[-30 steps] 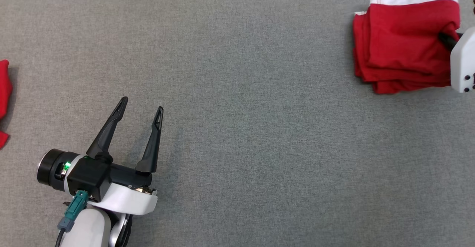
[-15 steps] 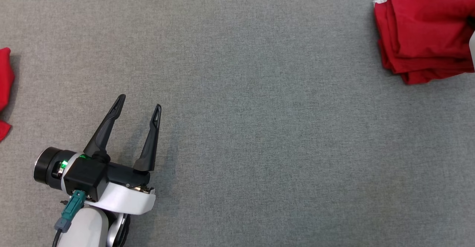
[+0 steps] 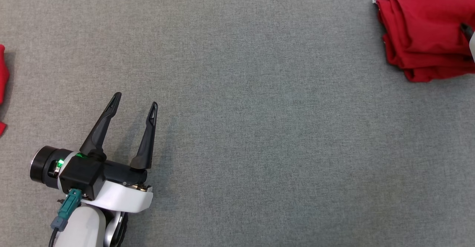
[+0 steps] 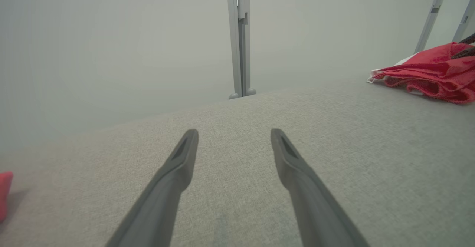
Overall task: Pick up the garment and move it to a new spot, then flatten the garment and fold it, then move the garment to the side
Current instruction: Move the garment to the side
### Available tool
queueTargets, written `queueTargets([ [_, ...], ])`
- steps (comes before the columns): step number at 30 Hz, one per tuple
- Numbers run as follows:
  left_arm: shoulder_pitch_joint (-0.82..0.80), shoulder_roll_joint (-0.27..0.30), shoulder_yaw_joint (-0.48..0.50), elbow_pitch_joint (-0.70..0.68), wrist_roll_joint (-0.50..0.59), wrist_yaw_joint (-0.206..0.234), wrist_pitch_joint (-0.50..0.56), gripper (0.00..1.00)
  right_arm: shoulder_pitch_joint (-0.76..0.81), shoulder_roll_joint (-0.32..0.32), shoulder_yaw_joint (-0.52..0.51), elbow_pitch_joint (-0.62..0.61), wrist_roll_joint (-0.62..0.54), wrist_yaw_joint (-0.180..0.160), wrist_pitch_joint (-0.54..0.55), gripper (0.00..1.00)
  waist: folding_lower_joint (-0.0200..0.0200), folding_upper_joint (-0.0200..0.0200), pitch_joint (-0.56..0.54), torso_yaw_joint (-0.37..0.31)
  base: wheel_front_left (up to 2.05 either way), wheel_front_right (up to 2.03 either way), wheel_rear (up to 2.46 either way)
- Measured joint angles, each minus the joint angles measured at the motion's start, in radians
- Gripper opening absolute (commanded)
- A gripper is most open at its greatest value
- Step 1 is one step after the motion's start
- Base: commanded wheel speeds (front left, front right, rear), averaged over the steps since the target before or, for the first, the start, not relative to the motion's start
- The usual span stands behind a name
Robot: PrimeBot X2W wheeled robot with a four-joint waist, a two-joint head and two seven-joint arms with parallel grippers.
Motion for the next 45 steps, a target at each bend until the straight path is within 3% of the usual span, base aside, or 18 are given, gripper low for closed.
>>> queueTargets([
  [7, -0.006, -0.009, -0.005, 0.008, 0.000, 0.000, 0.000, 1.00, -0.008, 0.005, -0.001, 0.026, -0.032, 0.000, -0.016, 1.00, 0.0000, 0.0000, -0.015, -0.001, 0.00, 0.00, 0.00],
  [19, 0.025, -0.044, 0.004, 0.035, -0.017, 0.004, 0.000, 1.00, 0.100, 0.078, -0.131, -0.047, 0.174, 0.000, -0.379, 1.00, 0.0000, 0.0000, -0.130, 0.014, 0.00, 0.00, 0.00],
  [28, 0.059, -0.061, 0.014, 0.052, -0.024, 0.006, 0.000, 1.00, 0.262, 0.114, -0.218, -0.103, 0.222, 0.000, -0.450, 1.00, 0.0000, 0.0000, -0.231, 0.043, 0.00, 0.00, 0.00],
  [34, 0.084, -0.070, 0.016, 0.059, -0.024, 0.010, 0.000, 1.00, 0.399, 0.158, -0.416, -0.196, 0.162, 0.000, -0.453, 1.00, -0.0001, 0.0000, -0.287, 0.064, 0.00, 0.00, 0.00],
  [43, 0.118, -0.077, 0.025, 0.072, -0.024, 0.014, 0.000, 1.00, 0.666, 0.230, -0.725, -0.355, -0.057, 0.000, -0.454, 1.00, 0.0000, 0.0000, -0.363, 0.080, 0.00, 0.00, 0.00],
  [45, 0.123, -0.078, 0.025, 0.074, -0.024, 0.014, 0.000, 1.00, 0.690, 0.239, -0.754, -0.375, -0.081, 0.000, -0.454, 1.00, 0.0000, 0.0000, -0.370, 0.079, 0.00, 0.00, 0.00],
])
